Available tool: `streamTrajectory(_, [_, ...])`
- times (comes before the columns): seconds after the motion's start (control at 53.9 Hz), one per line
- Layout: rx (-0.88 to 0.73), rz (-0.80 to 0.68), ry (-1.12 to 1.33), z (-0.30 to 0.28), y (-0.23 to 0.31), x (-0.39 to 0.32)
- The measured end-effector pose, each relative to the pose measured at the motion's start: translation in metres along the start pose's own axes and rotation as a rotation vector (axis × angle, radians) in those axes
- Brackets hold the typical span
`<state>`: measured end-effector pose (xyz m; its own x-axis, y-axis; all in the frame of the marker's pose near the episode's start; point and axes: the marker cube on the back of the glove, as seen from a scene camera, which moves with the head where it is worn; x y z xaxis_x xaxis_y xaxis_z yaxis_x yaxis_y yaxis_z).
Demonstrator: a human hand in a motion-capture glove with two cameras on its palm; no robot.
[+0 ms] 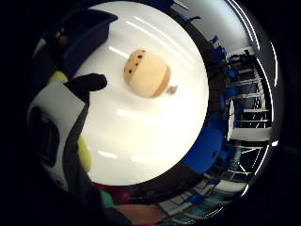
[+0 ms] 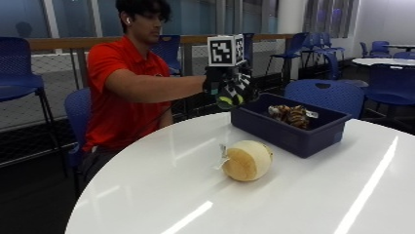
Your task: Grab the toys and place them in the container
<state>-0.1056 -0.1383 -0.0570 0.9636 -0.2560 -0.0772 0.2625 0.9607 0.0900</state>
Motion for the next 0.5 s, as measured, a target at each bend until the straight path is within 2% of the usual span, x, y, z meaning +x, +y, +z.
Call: streamTrajectory(0.501, [0.006,-0.073,-0.042,-0.02,-0.07,-0.084])
